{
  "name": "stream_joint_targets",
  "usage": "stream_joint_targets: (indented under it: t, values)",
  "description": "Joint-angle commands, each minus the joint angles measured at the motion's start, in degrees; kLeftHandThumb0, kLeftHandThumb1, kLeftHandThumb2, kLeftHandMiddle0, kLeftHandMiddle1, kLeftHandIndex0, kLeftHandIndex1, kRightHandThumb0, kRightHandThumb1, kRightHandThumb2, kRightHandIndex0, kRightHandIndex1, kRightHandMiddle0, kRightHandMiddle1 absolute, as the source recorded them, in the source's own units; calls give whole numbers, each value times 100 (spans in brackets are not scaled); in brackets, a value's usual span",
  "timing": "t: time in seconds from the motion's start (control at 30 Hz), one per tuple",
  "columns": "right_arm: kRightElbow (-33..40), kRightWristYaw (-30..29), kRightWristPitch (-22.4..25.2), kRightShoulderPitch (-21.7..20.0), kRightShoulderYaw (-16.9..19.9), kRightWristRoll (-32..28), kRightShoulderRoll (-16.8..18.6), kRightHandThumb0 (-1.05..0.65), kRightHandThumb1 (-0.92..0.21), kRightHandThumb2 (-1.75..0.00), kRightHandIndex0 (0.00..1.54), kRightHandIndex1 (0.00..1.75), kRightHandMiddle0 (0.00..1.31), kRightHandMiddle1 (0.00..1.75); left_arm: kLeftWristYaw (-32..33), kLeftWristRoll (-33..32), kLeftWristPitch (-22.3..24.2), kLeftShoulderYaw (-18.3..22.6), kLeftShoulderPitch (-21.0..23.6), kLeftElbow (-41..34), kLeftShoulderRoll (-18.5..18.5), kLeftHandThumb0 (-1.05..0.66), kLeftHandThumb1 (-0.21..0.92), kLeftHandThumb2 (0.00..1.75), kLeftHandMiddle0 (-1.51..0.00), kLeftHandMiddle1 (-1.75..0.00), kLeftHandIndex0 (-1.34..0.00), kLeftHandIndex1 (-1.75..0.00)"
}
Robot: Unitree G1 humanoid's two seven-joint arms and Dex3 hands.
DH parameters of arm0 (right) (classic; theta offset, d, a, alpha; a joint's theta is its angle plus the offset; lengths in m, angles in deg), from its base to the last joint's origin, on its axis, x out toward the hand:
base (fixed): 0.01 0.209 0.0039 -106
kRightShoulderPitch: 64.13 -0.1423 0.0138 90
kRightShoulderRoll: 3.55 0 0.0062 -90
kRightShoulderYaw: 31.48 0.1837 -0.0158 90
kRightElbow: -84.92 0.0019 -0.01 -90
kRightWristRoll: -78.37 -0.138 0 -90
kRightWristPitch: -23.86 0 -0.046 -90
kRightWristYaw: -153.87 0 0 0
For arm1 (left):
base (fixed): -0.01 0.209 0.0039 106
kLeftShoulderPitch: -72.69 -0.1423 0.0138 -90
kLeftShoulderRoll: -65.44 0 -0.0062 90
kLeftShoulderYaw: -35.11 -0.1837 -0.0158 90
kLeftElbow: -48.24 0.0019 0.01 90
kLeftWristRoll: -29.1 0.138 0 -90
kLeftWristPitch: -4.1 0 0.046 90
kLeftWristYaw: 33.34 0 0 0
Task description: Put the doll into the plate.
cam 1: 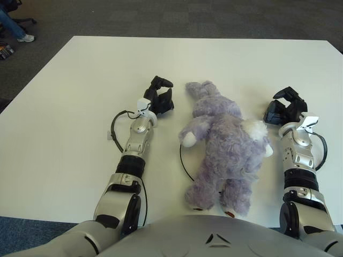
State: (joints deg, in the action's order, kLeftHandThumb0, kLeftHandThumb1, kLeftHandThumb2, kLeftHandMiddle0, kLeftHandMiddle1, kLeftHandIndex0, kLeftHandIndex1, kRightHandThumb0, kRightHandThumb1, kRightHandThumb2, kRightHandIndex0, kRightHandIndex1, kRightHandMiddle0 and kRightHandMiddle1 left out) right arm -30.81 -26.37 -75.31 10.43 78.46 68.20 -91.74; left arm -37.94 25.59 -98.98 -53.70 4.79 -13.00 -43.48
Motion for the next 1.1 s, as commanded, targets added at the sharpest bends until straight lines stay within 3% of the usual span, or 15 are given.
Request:
stream_joint_targets:
  t: [0.0, 1.07]
  values:
    - [-238, -7, 163, 138, 29, -82, 106, -1, 3, -171, 89, 173, 63, 175, 29, 16, 141, 51, -169, 295, 55, -38, 67, 87, -93, -175, -34, -175]
    - [-124, 98, 160, 255, 67, -105, 100, -1, 6, -174, 90, 173, 66, 175, 80, -10, -150, 154, -60, 769, 76, -37, 70, 82, -92, -175, -32, -175]
